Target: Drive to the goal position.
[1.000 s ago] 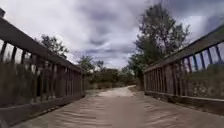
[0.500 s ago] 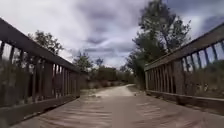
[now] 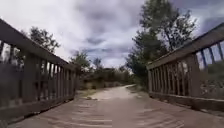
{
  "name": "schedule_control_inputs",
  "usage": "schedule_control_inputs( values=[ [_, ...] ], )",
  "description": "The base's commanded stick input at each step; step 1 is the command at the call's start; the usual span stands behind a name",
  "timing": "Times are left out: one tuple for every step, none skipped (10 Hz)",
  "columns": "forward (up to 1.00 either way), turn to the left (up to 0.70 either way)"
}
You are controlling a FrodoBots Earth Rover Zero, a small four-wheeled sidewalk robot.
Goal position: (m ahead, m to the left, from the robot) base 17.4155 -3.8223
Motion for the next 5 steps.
schedule_control_inputs(
  values=[
    [0.85,0.00],
    [0.85,0.00],
    [0.85,0.00],
    [0.85,0.00],
    [0.85,0.00]
  ],
)
